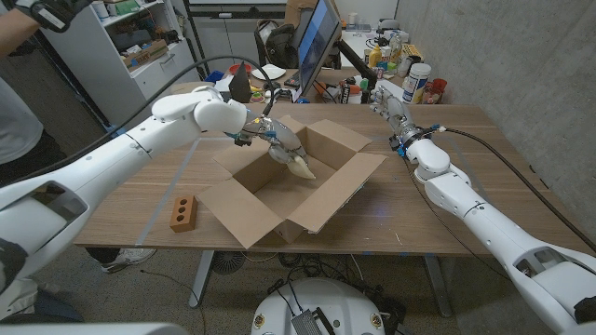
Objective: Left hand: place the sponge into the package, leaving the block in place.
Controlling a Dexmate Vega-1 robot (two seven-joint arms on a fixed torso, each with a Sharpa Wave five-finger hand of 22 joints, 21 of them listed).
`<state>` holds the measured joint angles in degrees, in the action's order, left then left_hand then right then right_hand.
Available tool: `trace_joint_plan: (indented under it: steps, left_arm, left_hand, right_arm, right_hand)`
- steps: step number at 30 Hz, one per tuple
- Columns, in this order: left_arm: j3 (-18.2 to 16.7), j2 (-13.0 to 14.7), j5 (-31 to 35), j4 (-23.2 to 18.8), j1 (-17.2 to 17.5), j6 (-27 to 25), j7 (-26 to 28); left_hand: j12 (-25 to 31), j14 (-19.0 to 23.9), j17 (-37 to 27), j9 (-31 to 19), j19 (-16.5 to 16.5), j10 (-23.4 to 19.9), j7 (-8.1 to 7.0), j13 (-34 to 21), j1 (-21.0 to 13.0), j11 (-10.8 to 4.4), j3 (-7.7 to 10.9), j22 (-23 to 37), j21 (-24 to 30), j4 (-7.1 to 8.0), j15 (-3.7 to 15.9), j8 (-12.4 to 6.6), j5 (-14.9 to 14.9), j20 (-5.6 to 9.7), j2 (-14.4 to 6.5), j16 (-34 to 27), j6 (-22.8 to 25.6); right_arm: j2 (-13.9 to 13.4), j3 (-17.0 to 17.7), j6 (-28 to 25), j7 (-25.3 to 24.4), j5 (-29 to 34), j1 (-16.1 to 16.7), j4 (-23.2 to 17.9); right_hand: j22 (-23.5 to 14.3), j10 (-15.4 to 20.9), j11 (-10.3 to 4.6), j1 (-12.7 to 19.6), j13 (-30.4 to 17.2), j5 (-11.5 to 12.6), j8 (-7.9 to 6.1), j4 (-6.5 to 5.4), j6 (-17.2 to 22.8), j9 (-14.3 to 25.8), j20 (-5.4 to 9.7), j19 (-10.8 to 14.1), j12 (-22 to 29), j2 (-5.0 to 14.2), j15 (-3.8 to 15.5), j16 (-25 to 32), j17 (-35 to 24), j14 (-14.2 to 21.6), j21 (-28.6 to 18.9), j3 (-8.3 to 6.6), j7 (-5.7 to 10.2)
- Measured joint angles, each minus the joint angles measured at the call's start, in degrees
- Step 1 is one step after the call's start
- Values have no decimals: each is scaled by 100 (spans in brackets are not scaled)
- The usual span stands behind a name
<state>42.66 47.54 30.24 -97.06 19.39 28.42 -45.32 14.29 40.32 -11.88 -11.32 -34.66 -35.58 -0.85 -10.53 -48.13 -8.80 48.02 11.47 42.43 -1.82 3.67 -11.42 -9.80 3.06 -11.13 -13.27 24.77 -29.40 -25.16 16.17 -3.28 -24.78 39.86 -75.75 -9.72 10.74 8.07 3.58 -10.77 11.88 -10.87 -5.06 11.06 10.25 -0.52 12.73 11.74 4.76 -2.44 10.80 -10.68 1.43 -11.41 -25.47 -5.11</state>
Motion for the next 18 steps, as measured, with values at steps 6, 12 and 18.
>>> trace_joint_plan:
  steps: [6,12,18]
  left_arm:
    - [79,-62,56,136,-12,59,40]
    - [167,-147,103,306,-27,156,122]
    - [214,-194,125,391,-53,241,127]
  left_hand:
    - [-38,0,0,0,0,-1,0,0,-3,-1,0,0,0,0,0,20,0,0,-3,0,0]
    - [-40,-29,1,0,31,-1,23,0,-26,-1,0,-18,38,-1,30,20,0,32,-25,0,-23]
    - [-44,-59,1,0,86,-1,36,0,-85,-1,0,-31,38,-1,-1,41,1,2,-12,0,-37]
  right_arm:
    - [32,-20,37,46,-11,-55,99]
    - [67,-37,87,109,-21,-116,218]
    - [106,-43,117,129,-27,-167,332]
  right_hand:
    - [0,0,0,0,0,0,0,0,0,0,0,0,0,0,0,0,0,0,0,0,0]
    - [0,0,0,0,0,0,0,0,0,0,0,0,0,0,0,0,0,0,0,0,0]
    - [0,0,0,0,0,0,0,0,0,0,0,0,0,0,0,0,0,0,0,0,0]
